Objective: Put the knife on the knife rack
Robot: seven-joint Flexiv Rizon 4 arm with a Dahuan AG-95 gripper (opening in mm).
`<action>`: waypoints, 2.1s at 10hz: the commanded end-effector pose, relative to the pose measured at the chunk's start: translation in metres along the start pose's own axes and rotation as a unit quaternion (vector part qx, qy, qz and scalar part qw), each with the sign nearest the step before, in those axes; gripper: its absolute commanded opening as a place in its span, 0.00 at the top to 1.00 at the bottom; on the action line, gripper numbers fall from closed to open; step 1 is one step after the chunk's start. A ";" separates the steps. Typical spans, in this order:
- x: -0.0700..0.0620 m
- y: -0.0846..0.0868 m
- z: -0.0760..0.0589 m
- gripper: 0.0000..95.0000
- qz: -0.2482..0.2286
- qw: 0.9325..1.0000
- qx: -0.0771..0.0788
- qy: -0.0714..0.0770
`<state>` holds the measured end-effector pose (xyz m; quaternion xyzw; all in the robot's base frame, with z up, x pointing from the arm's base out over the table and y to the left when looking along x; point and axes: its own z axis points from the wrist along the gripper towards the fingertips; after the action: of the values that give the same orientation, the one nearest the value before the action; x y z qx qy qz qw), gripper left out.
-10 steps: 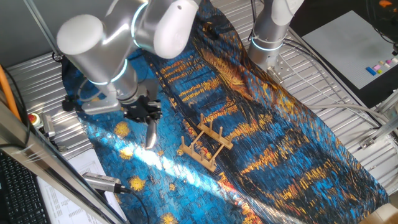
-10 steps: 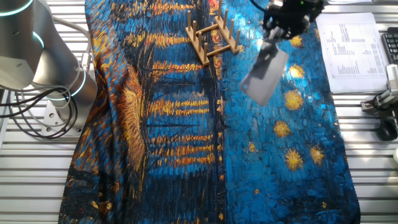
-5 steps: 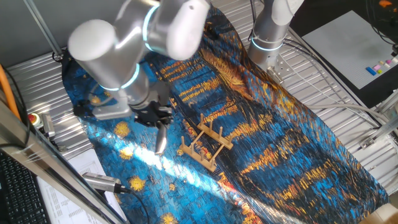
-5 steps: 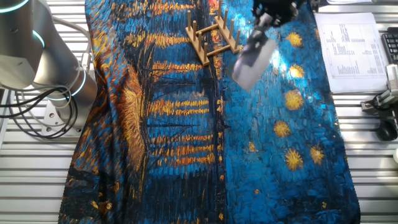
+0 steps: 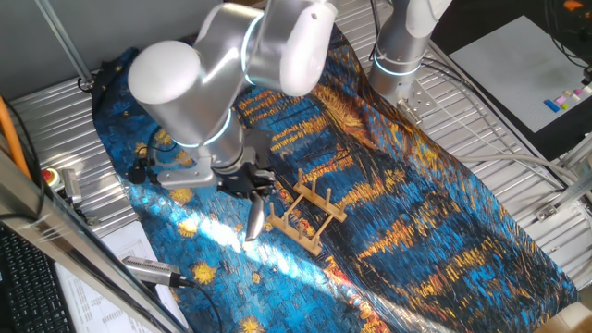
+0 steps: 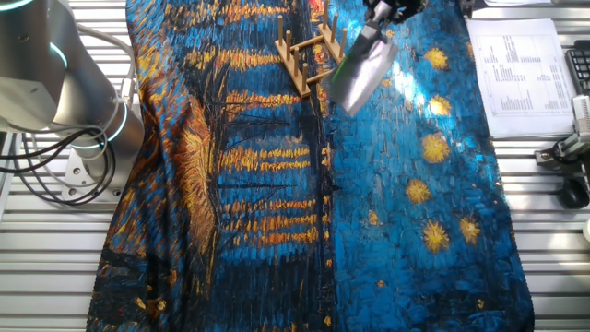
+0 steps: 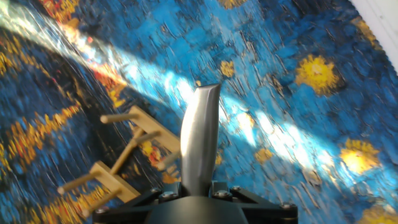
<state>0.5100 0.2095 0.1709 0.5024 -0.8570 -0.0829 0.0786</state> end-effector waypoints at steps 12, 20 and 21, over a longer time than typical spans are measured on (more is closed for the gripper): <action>-0.002 0.003 -0.001 1.00 0.045 0.999 0.000 -0.021; -0.022 0.028 -0.014 1.00 0.095 0.993 -0.048 -0.052; -0.021 0.031 -0.011 1.00 0.107 0.991 -0.053 -0.056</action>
<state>0.4984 0.2409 0.1873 0.4049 -0.9005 -0.1439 0.0669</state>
